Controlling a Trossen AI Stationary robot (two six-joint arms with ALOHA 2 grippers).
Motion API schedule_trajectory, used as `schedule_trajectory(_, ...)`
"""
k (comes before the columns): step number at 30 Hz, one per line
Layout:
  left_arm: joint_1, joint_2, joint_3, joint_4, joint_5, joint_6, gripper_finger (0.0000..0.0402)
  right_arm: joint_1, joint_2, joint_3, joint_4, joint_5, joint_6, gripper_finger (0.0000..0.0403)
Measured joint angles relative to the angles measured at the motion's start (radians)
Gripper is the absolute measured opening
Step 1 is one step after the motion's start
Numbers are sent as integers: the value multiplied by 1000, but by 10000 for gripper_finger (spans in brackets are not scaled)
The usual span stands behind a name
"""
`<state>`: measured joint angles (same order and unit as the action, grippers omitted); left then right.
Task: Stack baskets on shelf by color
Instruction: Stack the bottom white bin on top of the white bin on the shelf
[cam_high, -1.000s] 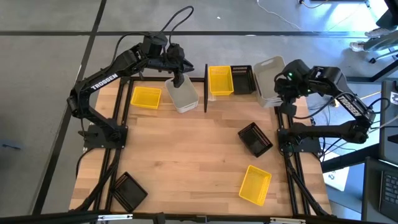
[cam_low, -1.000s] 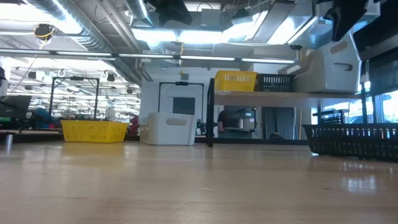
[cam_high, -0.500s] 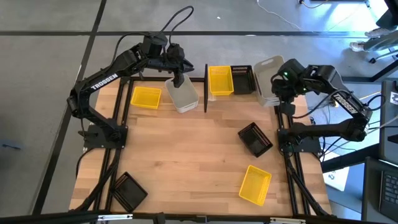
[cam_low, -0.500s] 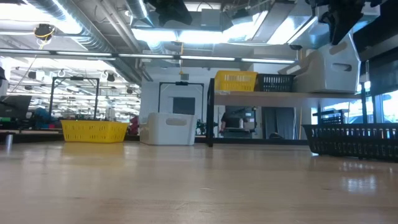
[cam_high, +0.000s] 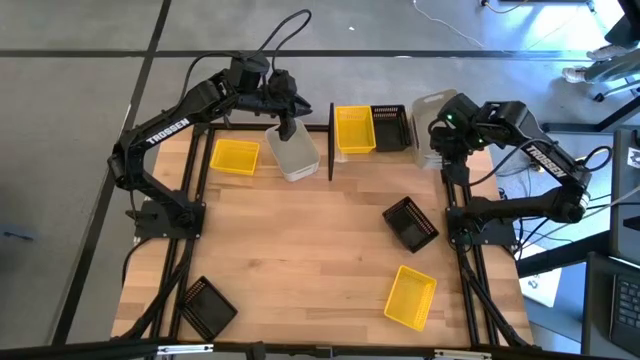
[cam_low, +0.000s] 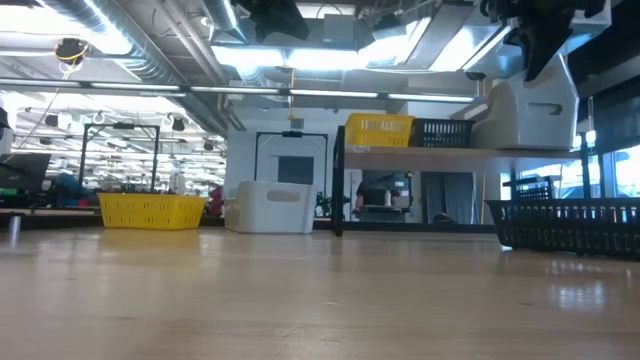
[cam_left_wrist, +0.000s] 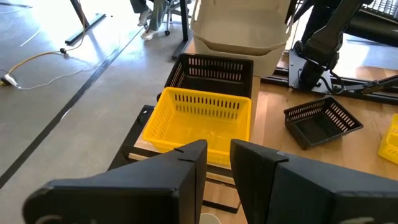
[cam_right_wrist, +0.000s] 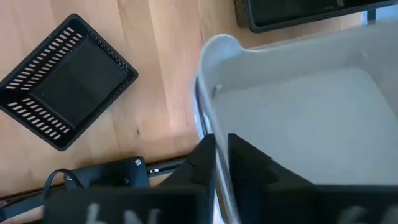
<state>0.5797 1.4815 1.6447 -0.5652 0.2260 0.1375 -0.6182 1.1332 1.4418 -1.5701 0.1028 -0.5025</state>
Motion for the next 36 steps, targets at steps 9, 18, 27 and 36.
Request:
schedule_trajectory(9, 0, 0, 0, 0, 0, 0, 63, 0, 0, 0, 0, -1, 4, 3)
schedule_trajectory(18, 0, 0, 0, 0, 0, 0, 63, 0, 0, 0, 0, 1, 0, 1)
schedule_trajectory(27, 0, 0, 0, 0, 0, -4, 63, 0, 0, 0, -1, 40, -4, 0)
schedule_trajectory(36, 0, 0, 0, 0, 0, -5, 63, 0, 0, 0, -1, 43, -4, 0)
